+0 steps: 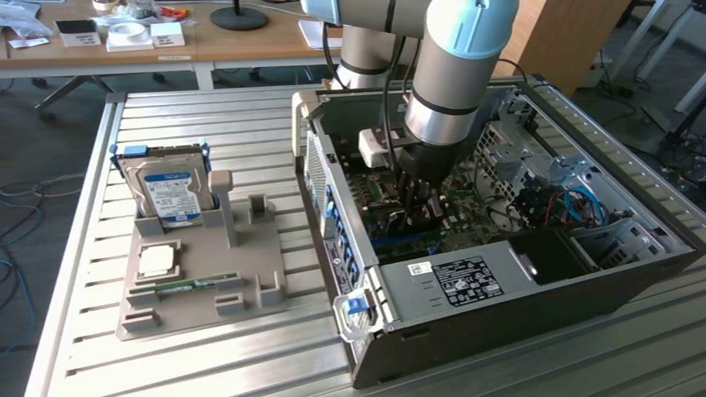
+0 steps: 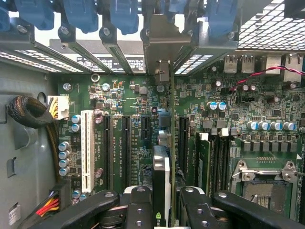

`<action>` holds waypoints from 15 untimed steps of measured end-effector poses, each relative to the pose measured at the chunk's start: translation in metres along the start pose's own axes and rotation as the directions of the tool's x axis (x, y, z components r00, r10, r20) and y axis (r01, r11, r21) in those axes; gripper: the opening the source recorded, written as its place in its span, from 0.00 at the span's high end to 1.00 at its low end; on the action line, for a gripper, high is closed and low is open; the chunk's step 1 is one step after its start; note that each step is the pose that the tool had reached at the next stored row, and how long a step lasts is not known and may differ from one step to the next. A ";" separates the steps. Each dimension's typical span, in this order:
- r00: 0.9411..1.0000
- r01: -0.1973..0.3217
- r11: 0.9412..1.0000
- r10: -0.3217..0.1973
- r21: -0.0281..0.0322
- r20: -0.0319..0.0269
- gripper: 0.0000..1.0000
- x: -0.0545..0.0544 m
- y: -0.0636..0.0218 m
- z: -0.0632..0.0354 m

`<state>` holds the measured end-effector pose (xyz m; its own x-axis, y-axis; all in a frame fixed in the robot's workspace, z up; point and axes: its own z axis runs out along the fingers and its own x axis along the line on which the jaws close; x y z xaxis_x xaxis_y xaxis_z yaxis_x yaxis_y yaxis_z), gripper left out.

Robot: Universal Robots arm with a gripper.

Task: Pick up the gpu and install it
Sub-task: 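Insert the gpu into the slot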

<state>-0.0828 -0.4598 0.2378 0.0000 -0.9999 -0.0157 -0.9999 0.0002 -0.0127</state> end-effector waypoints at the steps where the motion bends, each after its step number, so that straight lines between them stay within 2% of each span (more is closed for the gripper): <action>1: 1.000 0.000 1.000 0.000 0.000 0.000 0.73 0.000 0.0000 0.0000; 15: 1.000 0.000 1.000 0.000 0.000 0.000 0.73 0.000 0.0000 0.0005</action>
<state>-0.0828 -0.4598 0.2373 -0.0001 -0.9999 -0.0156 -0.9999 0.0003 -0.0127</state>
